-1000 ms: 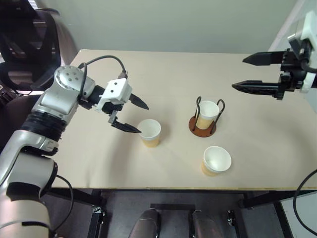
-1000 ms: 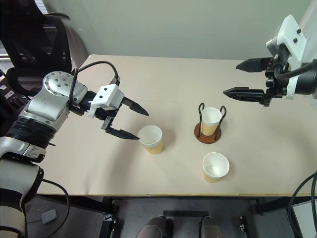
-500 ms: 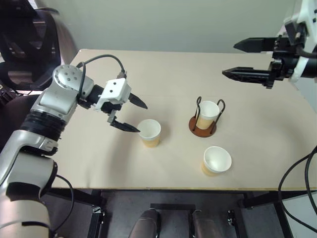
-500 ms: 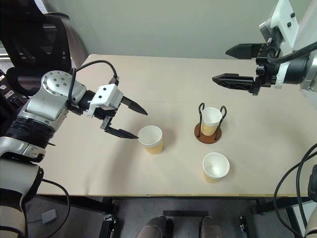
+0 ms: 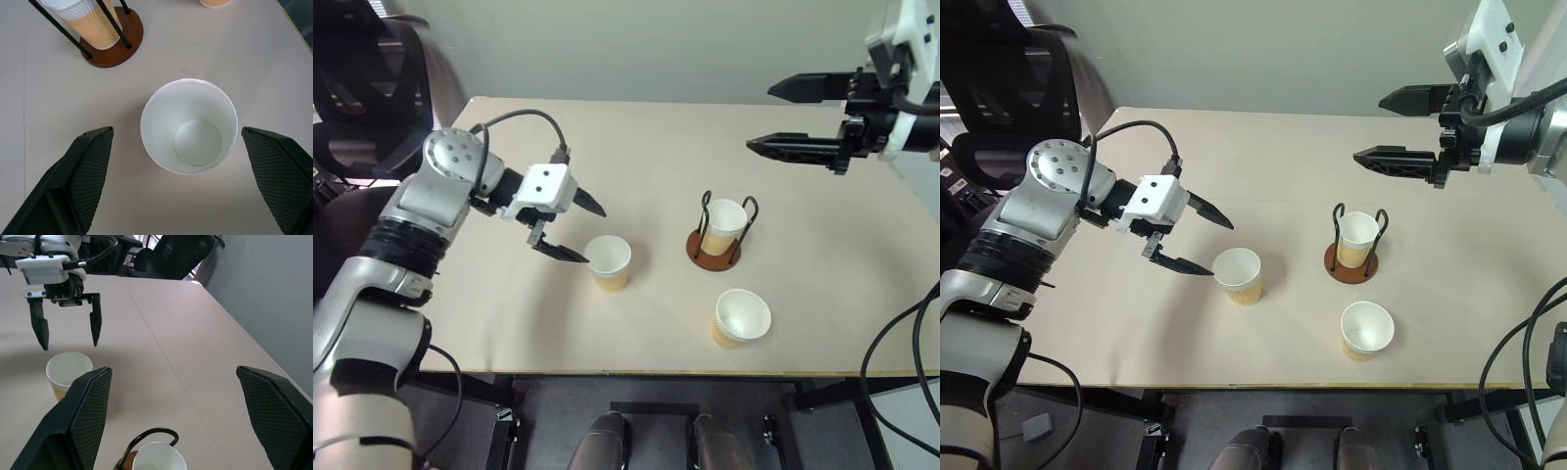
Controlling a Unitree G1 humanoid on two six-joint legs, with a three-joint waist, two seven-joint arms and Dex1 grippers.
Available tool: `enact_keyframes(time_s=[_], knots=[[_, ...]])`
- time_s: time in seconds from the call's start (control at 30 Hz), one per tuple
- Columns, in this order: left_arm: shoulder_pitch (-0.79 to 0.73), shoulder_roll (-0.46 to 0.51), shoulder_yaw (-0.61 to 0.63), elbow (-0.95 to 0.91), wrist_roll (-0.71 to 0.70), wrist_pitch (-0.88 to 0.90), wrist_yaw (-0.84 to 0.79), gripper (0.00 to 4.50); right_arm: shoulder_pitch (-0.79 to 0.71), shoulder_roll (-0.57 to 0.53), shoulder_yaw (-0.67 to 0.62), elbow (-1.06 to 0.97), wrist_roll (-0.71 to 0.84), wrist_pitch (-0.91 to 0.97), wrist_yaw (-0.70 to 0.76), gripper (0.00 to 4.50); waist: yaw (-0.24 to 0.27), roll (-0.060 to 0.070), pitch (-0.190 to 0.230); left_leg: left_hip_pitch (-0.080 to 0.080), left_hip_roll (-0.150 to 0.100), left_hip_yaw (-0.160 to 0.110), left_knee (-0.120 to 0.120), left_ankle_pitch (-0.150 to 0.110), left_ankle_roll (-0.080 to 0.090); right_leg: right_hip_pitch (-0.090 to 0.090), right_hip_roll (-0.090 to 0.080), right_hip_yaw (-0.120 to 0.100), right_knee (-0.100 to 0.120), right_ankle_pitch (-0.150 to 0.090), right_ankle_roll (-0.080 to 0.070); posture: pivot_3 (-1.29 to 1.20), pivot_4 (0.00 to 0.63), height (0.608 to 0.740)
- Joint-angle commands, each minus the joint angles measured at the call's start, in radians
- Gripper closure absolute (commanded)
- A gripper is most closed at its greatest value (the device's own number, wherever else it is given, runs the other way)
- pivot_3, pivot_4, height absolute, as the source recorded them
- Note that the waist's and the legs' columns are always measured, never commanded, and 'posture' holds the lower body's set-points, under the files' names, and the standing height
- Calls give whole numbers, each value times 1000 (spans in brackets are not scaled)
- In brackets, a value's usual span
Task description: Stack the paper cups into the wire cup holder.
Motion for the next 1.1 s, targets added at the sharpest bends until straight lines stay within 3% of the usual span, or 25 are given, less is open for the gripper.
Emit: enact_keyframes(time_s=[0.03,0.23,0.43,0.73,1.1], knots=[[-48,12,-63,-2,26,-92,-29,0,-24,-26,-13,-41,6,2,10,380,0,0,0,0,0,0,0,0,0,0,0,0,0,0,0,0,150,740],[-124,-2,-190,72,108,-279,-29,0,-27,-25,-10,-55,7,12,10,380,0,0,0,0,0,0,0,-1,1,0,0,0,-1,0,0,0,150,740],[-202,3,-296,27,33,-297,-29,0,-33,-39,-3,-59,5,26,21,380,1,0,0,-1,0,0,0,-4,4,0,0,0,-1,1,1,0,150,740],[-330,39,-454,73,50,-448,-29,0,-59,-104,14,-51,7,70,72,380,1,0,0,-3,0,-1,0,-5,2,0,0,-1,-6,3,5,0,150,740],[-303,29,-502,109,91,-543,-29,0,-66,-138,13,-35,1,70,97,380,4,0,0,-4,0,-2,0,-6,1,-1,0,-2,-6,3,6,0,150,740]])
